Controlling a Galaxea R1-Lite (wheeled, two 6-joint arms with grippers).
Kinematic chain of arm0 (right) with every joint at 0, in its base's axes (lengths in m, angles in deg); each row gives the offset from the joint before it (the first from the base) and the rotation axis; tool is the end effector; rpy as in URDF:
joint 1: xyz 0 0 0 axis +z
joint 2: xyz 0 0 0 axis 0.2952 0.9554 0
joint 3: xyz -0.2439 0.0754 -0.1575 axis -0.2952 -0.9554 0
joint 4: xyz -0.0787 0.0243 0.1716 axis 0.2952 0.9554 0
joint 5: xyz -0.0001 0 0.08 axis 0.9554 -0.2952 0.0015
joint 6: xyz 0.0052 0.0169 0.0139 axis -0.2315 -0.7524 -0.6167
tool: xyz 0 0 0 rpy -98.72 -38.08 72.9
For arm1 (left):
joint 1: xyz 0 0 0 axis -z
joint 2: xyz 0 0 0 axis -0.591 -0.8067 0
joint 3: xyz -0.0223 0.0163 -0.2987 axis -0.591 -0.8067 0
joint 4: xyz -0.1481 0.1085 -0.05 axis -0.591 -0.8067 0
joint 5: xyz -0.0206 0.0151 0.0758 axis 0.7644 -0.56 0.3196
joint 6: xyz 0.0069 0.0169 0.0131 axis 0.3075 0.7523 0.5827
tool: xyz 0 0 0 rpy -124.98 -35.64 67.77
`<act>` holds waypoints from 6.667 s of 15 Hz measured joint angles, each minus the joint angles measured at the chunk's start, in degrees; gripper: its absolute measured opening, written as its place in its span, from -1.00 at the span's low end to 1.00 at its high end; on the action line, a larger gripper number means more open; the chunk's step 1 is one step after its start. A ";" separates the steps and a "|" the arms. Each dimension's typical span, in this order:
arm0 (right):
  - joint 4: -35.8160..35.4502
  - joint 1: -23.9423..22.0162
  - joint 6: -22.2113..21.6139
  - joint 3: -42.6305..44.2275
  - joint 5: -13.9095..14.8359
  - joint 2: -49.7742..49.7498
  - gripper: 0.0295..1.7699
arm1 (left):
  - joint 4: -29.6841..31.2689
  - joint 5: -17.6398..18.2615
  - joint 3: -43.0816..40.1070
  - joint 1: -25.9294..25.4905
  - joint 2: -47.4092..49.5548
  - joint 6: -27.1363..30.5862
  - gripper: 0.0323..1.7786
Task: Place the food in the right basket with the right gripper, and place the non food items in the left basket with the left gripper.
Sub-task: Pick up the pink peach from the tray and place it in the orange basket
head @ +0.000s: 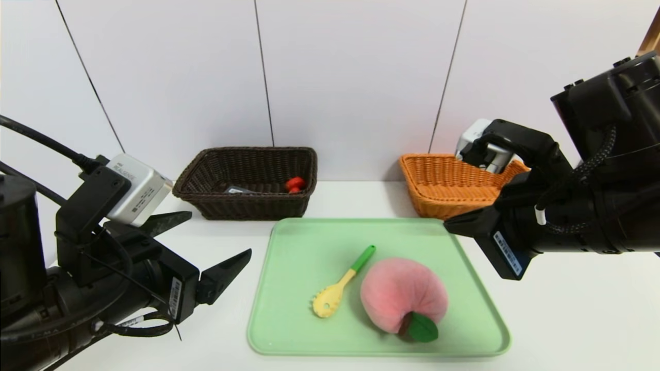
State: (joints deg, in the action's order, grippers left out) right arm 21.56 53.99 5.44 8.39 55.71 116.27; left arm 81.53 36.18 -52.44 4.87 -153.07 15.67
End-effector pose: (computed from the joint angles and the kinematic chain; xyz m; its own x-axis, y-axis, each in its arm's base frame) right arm 0.1927 0.1423 0.2594 0.6573 0.4095 -0.6327 -0.6636 0.7123 -0.2284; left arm 0.1356 -0.1101 0.2180 0.8788 -0.4037 -0.2545 0.4459 0.8845 0.1369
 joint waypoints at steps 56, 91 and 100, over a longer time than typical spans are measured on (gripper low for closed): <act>42.84 -4.64 43.33 33.85 -18.97 30.10 0.92 | -0.20 0.09 -0.22 0.00 0.55 0.00 0.90; 31.03 -0.89 42.01 24.13 -14.48 14.97 -0.35 | 0.20 0.20 -0.35 0.05 0.57 -0.05 0.90; 20.16 -4.83 19.24 23.93 -7.70 6.62 -0.35 | 0.20 0.17 -0.39 0.05 1.07 -0.02 0.90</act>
State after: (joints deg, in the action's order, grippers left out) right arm 41.73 49.17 24.68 32.32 48.01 122.89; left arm 81.73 36.35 -52.83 4.92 -152.00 15.64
